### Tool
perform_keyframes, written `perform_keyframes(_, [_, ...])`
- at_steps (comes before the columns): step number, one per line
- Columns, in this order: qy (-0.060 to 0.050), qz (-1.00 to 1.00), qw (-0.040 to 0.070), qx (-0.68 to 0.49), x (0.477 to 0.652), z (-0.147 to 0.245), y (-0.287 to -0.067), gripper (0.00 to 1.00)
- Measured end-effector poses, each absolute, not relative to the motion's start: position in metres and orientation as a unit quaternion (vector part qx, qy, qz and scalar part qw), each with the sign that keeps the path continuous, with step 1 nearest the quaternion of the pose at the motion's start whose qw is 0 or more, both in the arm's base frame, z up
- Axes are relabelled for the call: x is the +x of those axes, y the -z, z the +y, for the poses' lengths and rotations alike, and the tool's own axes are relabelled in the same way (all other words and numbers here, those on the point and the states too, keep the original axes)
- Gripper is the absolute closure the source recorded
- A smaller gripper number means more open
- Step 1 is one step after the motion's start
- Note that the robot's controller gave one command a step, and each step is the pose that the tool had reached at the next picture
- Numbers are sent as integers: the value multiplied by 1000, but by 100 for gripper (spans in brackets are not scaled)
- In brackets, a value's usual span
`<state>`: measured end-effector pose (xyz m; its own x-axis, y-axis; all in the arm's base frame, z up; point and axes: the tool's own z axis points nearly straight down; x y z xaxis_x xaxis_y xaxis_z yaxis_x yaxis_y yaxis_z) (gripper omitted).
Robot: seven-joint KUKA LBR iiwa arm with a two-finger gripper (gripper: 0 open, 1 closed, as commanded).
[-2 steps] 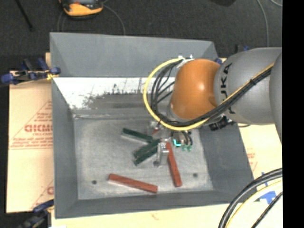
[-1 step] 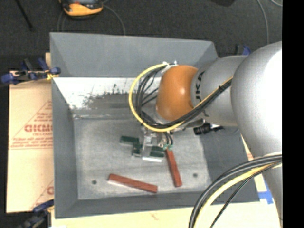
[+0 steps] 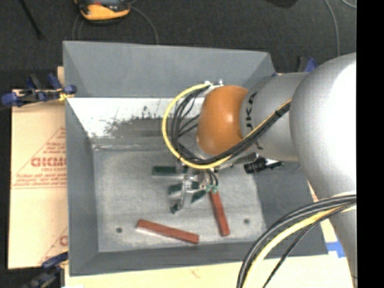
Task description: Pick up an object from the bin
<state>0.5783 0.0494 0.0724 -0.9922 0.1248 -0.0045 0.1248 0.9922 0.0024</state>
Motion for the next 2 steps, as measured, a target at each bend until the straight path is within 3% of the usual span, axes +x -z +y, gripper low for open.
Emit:
perform_keyframes(1, [-2, 998, 12, 63, 584, 49, -79, 100])
perform_keyframes(2, [-1, 998, 5, 63, 579, 49, -72, 0])
